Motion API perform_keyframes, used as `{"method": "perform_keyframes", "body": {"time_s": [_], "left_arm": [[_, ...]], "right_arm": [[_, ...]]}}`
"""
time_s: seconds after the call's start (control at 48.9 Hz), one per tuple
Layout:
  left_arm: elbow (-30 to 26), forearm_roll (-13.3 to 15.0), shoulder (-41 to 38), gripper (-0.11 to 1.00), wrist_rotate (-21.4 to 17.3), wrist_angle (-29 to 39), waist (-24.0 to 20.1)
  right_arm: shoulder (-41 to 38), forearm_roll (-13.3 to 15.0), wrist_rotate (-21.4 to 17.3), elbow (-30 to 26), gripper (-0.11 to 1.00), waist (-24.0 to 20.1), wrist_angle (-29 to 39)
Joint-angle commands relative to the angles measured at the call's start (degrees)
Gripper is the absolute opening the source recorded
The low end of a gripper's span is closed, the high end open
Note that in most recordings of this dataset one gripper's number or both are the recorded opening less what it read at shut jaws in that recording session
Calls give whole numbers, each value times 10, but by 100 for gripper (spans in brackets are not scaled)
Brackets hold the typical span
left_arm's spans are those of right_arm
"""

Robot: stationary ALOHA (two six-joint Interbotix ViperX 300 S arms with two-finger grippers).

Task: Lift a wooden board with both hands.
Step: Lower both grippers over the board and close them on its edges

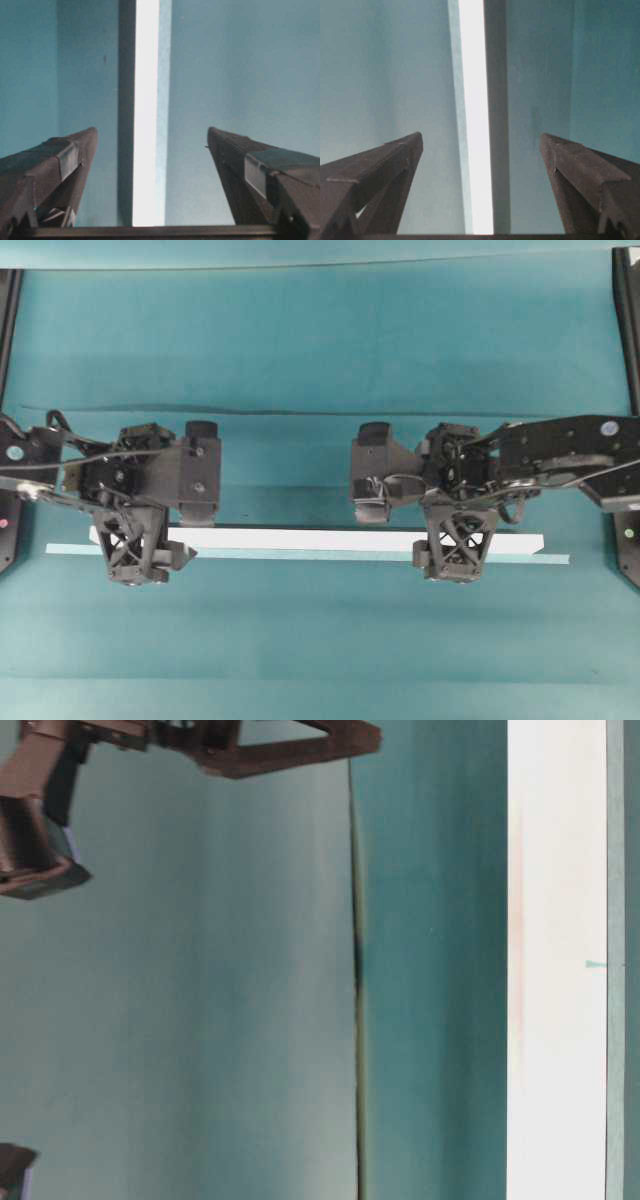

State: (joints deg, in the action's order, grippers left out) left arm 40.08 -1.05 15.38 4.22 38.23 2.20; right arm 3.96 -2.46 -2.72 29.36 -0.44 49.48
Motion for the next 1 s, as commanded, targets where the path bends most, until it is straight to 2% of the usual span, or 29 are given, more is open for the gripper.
{"method": "perform_keyframes", "body": {"time_s": [0.0,0.594,0.982], "left_arm": [[7,-1,-14,98,1,-19,-1],[38,-1,-109,98,3,-107,-4],[45,-1,-121,98,21,-130,-3]], "right_arm": [[-16,1,2,6,95,-2,-22],[-69,1,0,76,95,-13,-127],[-81,2,1,78,95,-11,-149]]}}
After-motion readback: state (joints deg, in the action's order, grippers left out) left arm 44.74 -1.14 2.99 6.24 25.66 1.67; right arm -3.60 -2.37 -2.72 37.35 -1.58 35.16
